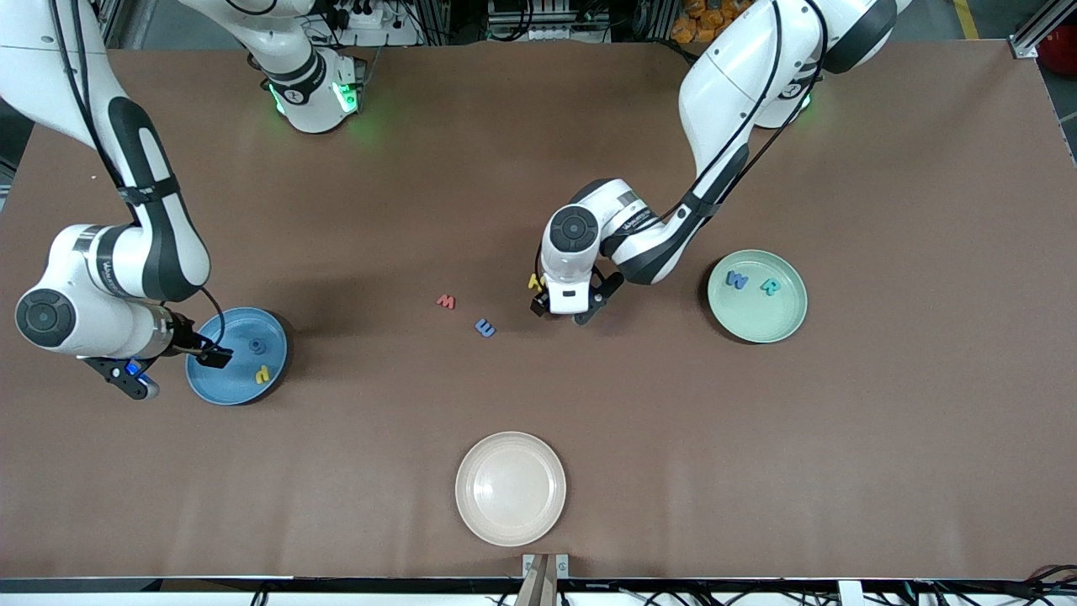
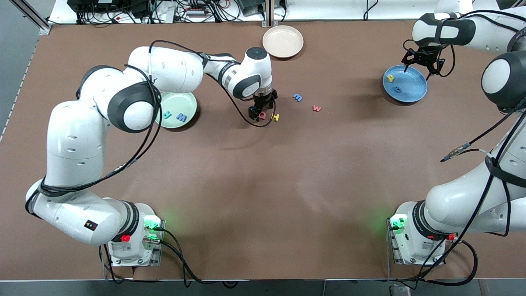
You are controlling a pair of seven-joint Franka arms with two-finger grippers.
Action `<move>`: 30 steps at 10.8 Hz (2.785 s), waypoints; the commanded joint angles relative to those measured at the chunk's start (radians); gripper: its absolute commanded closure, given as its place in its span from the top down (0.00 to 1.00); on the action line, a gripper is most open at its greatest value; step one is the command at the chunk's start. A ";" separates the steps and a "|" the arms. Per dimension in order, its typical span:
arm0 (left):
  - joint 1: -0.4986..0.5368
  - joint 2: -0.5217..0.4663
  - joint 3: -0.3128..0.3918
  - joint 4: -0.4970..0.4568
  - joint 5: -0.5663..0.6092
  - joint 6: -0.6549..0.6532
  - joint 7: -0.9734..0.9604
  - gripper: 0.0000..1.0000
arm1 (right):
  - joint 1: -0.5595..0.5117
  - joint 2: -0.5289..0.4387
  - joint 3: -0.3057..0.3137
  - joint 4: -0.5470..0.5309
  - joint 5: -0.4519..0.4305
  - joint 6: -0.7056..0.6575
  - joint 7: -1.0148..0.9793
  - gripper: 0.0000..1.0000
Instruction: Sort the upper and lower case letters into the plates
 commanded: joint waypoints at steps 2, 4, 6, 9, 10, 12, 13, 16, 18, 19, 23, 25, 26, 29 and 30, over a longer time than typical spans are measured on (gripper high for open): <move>-0.002 0.001 0.000 -0.015 0.007 0.004 0.000 0.93 | 0.014 0.009 -0.007 0.013 -0.011 -0.002 0.004 1.00; -0.003 0.000 0.000 -0.013 0.007 0.003 0.000 0.64 | 0.017 0.009 -0.007 0.013 -0.011 -0.002 0.004 1.00; -0.003 0.000 0.000 -0.013 0.005 0.003 -0.002 0.57 | 0.025 0.009 -0.007 0.011 -0.011 -0.003 0.004 1.00; -0.005 -0.002 0.000 -0.013 0.007 0.003 -0.002 0.48 | 0.068 0.009 -0.004 0.005 -0.010 -0.009 0.005 1.00; -0.005 -0.003 -0.002 -0.013 0.005 0.003 0.001 0.36 | 0.086 0.009 -0.001 0.005 -0.010 -0.012 0.004 1.00; -0.005 -0.005 -0.002 -0.012 0.005 0.002 -0.002 0.25 | 0.108 0.008 0.052 0.008 0.001 -0.014 0.011 1.00; -0.006 -0.006 0.000 -0.010 0.005 0.002 -0.002 0.23 | 0.105 0.008 0.086 0.014 0.002 -0.011 0.014 1.00; 0.003 -0.045 0.000 -0.003 -0.001 -0.057 0.011 0.21 | 0.108 0.011 0.173 0.022 0.008 0.042 0.025 1.00; 0.017 -0.075 0.000 -0.001 -0.010 -0.125 0.066 0.21 | 0.114 0.028 0.207 0.023 0.012 0.110 0.037 1.00; 0.027 -0.086 0.000 -0.001 -0.010 -0.142 0.069 0.21 | 0.125 0.037 0.217 0.023 0.024 0.145 0.037 1.00; 0.064 -0.147 0.002 -0.016 -0.047 -0.261 0.200 0.20 | 0.166 0.054 0.305 0.033 0.019 0.198 0.016 1.00; 0.134 -0.221 0.003 -0.088 -0.058 -0.312 0.358 0.20 | 0.241 0.077 0.318 0.045 -0.023 0.198 -0.028 1.00; 0.173 -0.268 0.003 -0.133 -0.079 -0.311 0.465 0.20 | 0.267 0.087 0.335 0.051 -0.054 0.198 -0.053 1.00; 0.303 -0.400 0.009 -0.278 -0.105 -0.302 0.743 0.20 | 0.319 0.143 0.382 0.059 -0.300 0.199 -0.142 1.00; 0.363 -0.445 0.009 -0.336 -0.104 -0.299 0.868 0.20 | 0.338 0.159 0.387 0.062 -0.386 0.201 -0.147 1.00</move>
